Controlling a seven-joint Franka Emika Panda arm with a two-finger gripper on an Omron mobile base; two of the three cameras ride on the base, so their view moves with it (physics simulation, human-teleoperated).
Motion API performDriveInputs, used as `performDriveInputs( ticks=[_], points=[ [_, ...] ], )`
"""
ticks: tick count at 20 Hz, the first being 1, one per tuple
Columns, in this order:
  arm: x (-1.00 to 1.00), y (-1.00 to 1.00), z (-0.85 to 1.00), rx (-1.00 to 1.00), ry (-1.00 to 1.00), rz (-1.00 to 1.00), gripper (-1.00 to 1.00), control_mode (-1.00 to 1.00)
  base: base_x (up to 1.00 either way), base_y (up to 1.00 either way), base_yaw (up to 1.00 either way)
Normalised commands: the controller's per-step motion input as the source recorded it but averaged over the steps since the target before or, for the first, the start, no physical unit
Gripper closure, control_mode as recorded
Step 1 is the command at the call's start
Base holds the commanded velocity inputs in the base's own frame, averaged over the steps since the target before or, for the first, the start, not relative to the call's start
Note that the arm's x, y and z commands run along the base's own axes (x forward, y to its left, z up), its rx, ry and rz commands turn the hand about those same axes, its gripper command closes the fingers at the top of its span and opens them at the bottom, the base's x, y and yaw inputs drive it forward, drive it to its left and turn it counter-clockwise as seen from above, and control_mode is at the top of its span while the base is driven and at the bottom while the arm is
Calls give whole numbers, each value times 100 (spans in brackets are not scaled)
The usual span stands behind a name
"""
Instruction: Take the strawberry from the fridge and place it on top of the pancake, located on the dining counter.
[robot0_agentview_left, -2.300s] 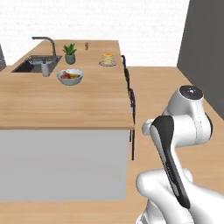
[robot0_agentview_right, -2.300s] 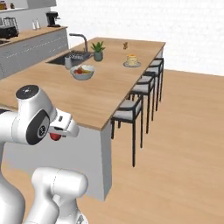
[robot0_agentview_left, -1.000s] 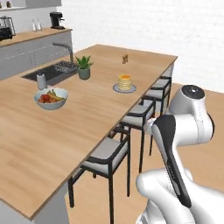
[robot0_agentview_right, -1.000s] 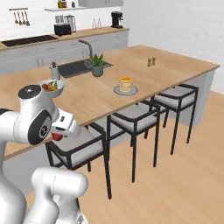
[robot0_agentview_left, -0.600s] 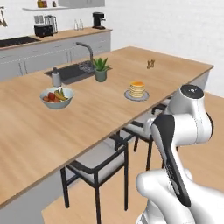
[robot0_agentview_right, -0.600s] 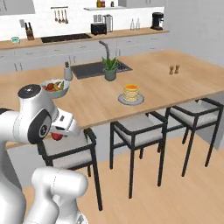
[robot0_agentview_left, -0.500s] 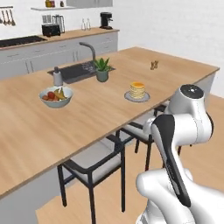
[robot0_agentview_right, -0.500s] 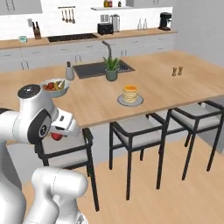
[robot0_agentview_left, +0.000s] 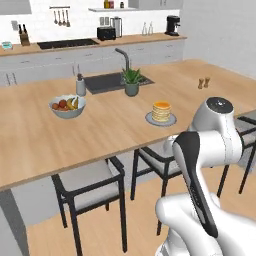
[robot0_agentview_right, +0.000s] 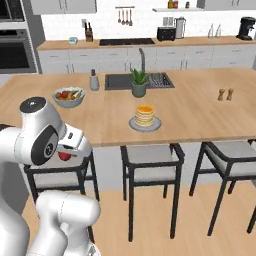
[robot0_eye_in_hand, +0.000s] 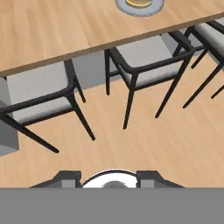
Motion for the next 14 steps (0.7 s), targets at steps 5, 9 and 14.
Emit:
performDriveInputs(
  ticks=[5,9,14],
  points=[
    [0,0,0,0,0,0,100,100,41,-100,45],
    [0,0,0,0,0,0,100,100,83,-92,23],
    [0,0,0,0,0,0,100,100,87,-44,11]
  ],
)
